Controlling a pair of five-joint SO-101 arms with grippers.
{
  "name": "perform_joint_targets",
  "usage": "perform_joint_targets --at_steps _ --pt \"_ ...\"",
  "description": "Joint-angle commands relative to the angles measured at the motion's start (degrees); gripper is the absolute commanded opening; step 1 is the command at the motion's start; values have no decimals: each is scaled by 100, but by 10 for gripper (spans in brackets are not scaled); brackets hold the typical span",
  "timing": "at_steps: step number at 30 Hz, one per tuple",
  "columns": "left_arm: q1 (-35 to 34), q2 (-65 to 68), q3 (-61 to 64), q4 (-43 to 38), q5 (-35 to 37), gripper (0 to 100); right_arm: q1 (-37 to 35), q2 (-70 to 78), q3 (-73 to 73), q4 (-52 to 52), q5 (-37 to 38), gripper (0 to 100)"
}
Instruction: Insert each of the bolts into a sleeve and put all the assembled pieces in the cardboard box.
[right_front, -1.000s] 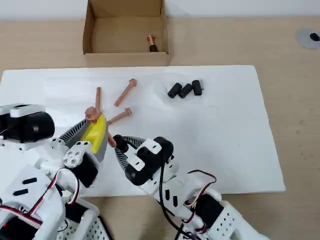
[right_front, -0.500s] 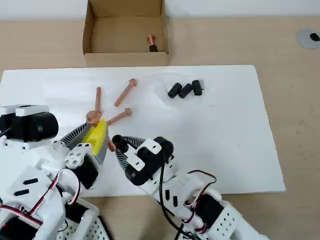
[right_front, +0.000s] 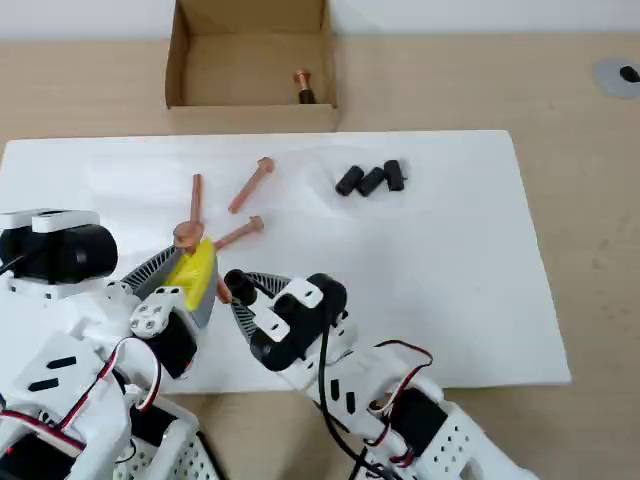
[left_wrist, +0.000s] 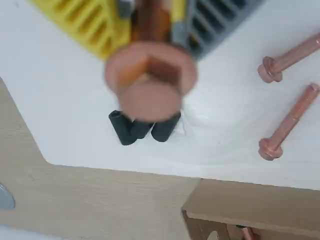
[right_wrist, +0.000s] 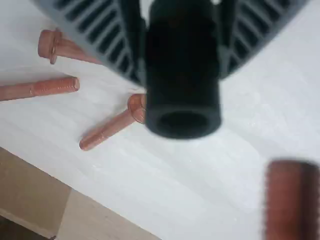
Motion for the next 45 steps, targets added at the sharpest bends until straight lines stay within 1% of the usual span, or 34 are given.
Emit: perform_joint_targets --at_steps 1,4,10,15,18,20,23,27,29,32,36,40,45 --pt "70 13 -114 -88 -105 7 -136 -989 -338 -176 9 9" --pt "70 13 -18 -79 -281 7 -136 -989 -382 -176 9 9" --pt "105 13 35 -79 -290 7 -136 -980 -374 -176 9 9" --pt "765 13 35 -88 -290 7 -136 -980 -374 -176 9 9" --pt "941 40 35 -114 -299 7 -136 -980 -374 -176 9 9" --pt "888 48 35 -123 -431 7 -136 -980 -374 -176 9 9" --pt "563 22 35 -123 -703 7 -136 -980 -374 -167 9 9" --pt "44 13 35 -237 -738 7 -136 -980 -365 -167 9 9" --pt "-62 13 35 -281 -712 8 -136 -980 -365 -167 9 9" --pt "44 13 88 -281 -677 8 -136 -980 -365 -167 9 9" --pt "281 4 484 -554 -501 8 -136 -980 -374 -167 9 9" --pt "237 4 782 -941 -536 8 -136 -980 -374 -167 9 9" --pt "229 4 941 -1046 -554 8 -136 -980 -374 -167 9 9"
